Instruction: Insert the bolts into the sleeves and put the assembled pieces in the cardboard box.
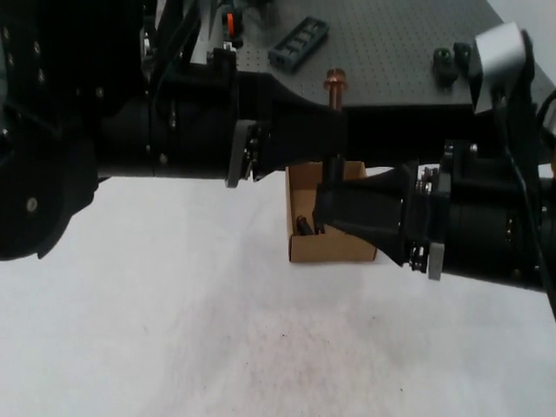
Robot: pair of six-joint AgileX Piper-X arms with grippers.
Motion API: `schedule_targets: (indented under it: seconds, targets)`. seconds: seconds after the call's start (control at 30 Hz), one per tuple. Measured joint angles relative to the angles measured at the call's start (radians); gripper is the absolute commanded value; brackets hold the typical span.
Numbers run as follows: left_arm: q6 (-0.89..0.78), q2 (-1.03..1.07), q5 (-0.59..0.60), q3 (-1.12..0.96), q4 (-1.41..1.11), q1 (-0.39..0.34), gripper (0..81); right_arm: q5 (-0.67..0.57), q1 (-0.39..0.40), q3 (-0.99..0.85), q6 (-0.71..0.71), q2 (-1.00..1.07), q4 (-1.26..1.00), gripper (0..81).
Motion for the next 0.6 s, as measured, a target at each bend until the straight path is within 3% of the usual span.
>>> schedule_targets:
  seconds: [0.1,0.13,0.2,0.4,0.5,0.6]
  targets:
    - [0.016,0.0,0.0,0.0,-0.005,0.0,49.9,0.029,-0.006,0.0,0.0,0.0,-0.021,0.3]
    - [0.017,0.0,0.0,0.0,-0.003,0.0,55.6,0.029,-0.008,0.0,-0.002,0.0,-0.023,0.3]
    - [0.017,0.0,-0.032,0.0,0.005,0.0,56.2,0.059,-0.043,0.0,-0.024,0.0,-0.038,0.3]
    - [0.025,0.0,-0.173,0.0,0.081,0.004,41.1,0.148,-0.169,-0.041,-0.111,0.056,-0.002,0.3]
    - [0.029,-0.007,-0.238,0.0,0.214,0.022,23.3,0.16,-0.224,-0.091,-0.142,0.122,0.036,0.3]
    - [0.073,-0.042,-0.314,0.0,0.369,0.04,0.0,0.194,-0.273,-0.187,-0.187,0.261,0.097,0.3]
